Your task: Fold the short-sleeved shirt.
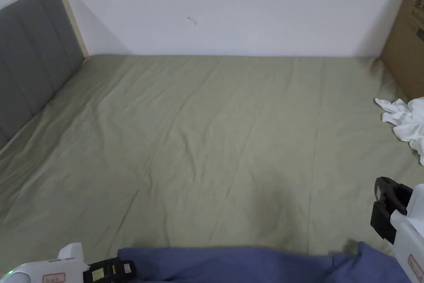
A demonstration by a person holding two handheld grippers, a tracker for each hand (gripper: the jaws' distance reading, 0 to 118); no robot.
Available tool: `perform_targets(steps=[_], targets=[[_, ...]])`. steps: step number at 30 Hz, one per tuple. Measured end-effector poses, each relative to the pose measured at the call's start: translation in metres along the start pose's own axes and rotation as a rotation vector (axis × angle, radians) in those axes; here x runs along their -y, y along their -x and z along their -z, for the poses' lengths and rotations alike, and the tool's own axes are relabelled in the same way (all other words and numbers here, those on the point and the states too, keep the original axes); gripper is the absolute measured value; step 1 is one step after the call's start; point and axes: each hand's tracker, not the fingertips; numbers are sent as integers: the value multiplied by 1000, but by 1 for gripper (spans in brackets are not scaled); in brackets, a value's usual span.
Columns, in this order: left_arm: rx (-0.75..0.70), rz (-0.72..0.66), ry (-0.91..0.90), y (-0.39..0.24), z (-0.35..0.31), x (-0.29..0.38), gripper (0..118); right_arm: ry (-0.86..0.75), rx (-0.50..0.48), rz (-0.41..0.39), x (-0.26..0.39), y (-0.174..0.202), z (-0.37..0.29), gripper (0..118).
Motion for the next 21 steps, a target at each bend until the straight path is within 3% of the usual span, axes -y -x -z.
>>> perform_targets(steps=[2, 4, 8, 15, 21], targets=[[8, -12, -3, 2, 3, -3, 75, 3, -1, 2, -1, 0, 1, 1], [27, 2, -6, -11, 3, 2, 40, 4, 0, 6, -1, -1, 2, 1], [41, 62, 43, -49, 19, 23, 16, 6, 3, 11, -2, -6, 1, 1], [-64, 222, -19, -71, -2, 20, 6, -6, 21, 23, -1, -17, -7, 1], [-135, 190, -87, -67, -43, -2, 5, -31, 25, 44, -4, -27, -14, 1]])
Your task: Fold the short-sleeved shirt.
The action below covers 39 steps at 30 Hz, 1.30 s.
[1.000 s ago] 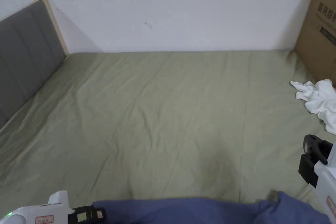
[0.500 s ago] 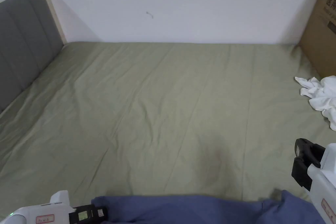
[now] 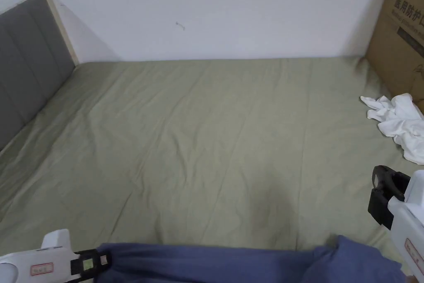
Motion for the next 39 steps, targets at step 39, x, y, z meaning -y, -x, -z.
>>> perform_targets(steps=[39], targets=[[-69, 268, 327, -291, 168, 83, 36, -30, 62, 75, 6, -36, -29, 1]])
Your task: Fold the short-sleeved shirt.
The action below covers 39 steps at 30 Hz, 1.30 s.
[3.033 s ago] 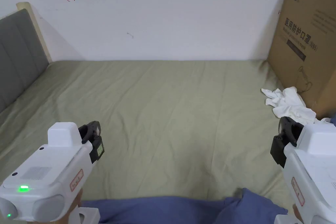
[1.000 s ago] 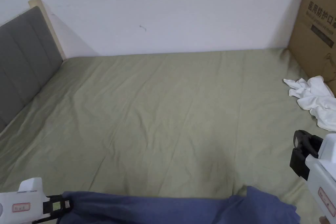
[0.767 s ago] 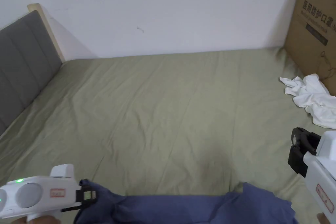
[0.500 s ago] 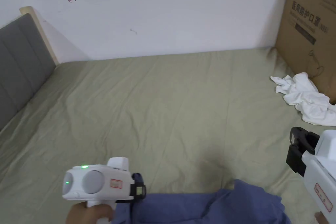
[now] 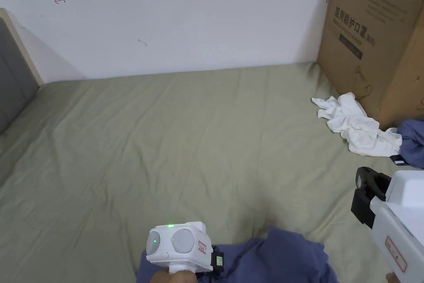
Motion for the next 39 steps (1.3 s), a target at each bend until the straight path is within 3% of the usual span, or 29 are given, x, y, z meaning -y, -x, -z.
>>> perform_targets(steps=[3, 4, 8, 15, 17, 18, 20, 21, 22, 23, 39], targets=[[103, -26, -14, -3, -20, -1, 77, -2, 1, 4, -3, 3, 3, 1], [106, -24, -36, -2, -31, -2, 82, -4, -1, 6, -4, 4, 4, 1], [94, 52, -235, 4, -85, 5, 83, -16, -9, 4, -8, 10, 5, 1], [-84, 87, -465, 50, -130, 25, 82, -22, -29, 8, -11, 17, 9, 1], [-110, 63, -486, 63, -128, 30, 68, -21, -33, 11, -12, 18, 9, 1], [-101, 60, -486, 70, -126, 33, 54, -20, -33, 11, -11, 19, 10, 1], [-62, 59, -492, 82, -118, 40, 49, -19, -38, 10, -11, 20, 10, 1], [-55, 57, -486, 86, -112, 43, 25, -17, -39, 11, -11, 20, 10, 1], [-44, 58, -485, 89, -106, 47, 10, -15, -41, 12, -10, 21, 10, 1], [-51, 65, -480, 90, -98, 51, 3, -14, -42, 12, -10, 21, 9, 1], [-67, 225, -313, 15, 5, 85, 0, -6, -13, 1, -11, 13, 6, 1]])
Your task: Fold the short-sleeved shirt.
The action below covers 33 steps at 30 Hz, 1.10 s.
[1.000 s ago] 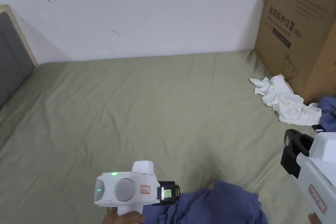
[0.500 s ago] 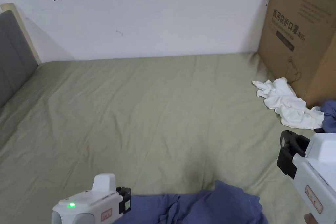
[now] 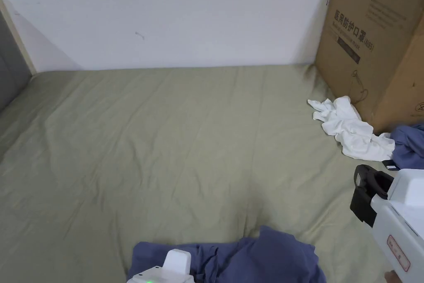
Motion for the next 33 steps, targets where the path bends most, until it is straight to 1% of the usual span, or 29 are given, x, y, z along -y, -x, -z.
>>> perform_targets(steps=[2, 3, 4, 5, 6, 8, 10, 11, 12, 13, 14, 16, 21, 23, 25, 26, 27, 28, 29, 30, 31, 32, 33], targets=[[27, 30, -2, -11, -4, -1, 0, 1, 5, -1, 0, 0, 0, 1], [30, 40, 0, -16, -3, -1, 0, 1, 7, 0, 13, -35, -10, 1], [40, 51, 1, -21, -3, -2, 0, 2, 8, 2, 21, -60, -17, 1], [70, 52, 2, -25, -5, -2, 0, 3, 7, 4, 23, -63, -18, 1], [86, 51, 7, -30, -5, -3, 0, 3, 7, 6, 23, -63, -18, 1], [83, 59, 2, -39, -4, -4, 0, 7, 5, 6, -9, -33, -45, 1], [93, 56, 5, -39, -2, -6, 0, 8, 4, 7, -21, -19, -56, 1], [92, 57, 2, -38, -6, -8, 0, 10, 1, 5, 9, -46, -32, 1], [111, 42, -13, -34, -12, -11, 0, 11, 0, 3, 22, -58, -20, 1], [149, 3, -28, -28, -18, -15, 0, 11, -2, 3, 25, -60, -18, 1], [167, -28, -42, -22, -26, -20, 0, 10, -6, 2, 26, -60, -17, 1], [181, -73, -59, -5, -43, -29, 0, 9, -9, 0, 12, -45, -27, 1], [301, -224, -86, 63, -87, -50, 0, 7, -24, -2, 6, -36, -27, 1], [318, -277, -97, 90, -99, -52, 0, 8, -30, -3, 6, -35, -26, 1], [352, -325, -71, 117, -104, -53, 0, 13, -35, -4, 6, -34, -24, 1], [366, -358, -58, 130, -104, -52, 3, 14, -37, -3, 6, -33, -24, 1], [365, -397, -40, 143, -102, -50, 9, 16, -39, -3, 7, -31, -23, 1], [333, -425, -39, 153, -100, -47, 19, 20, -40, -5, 7, -30, -22, 1], [307, -441, -49, 158, -96, -45, 35, 23, -42, -7, 7, -28, -22, 1], [306, -452, -34, 166, -93, -43, 65, 25, -46, -9, 7, -26, -21, 1], [301, -487, -8, 174, -88, -40, 80, 28, -48, -13, 7, -25, -21, 1], [296, -516, 7, 180, -83, -37, 90, 30, -48, -17, 8, -24, -20, 1], [299, -540, 33, 195, -71, -32, 94, 32, -49, -21, 8, -23, -19, 1]])
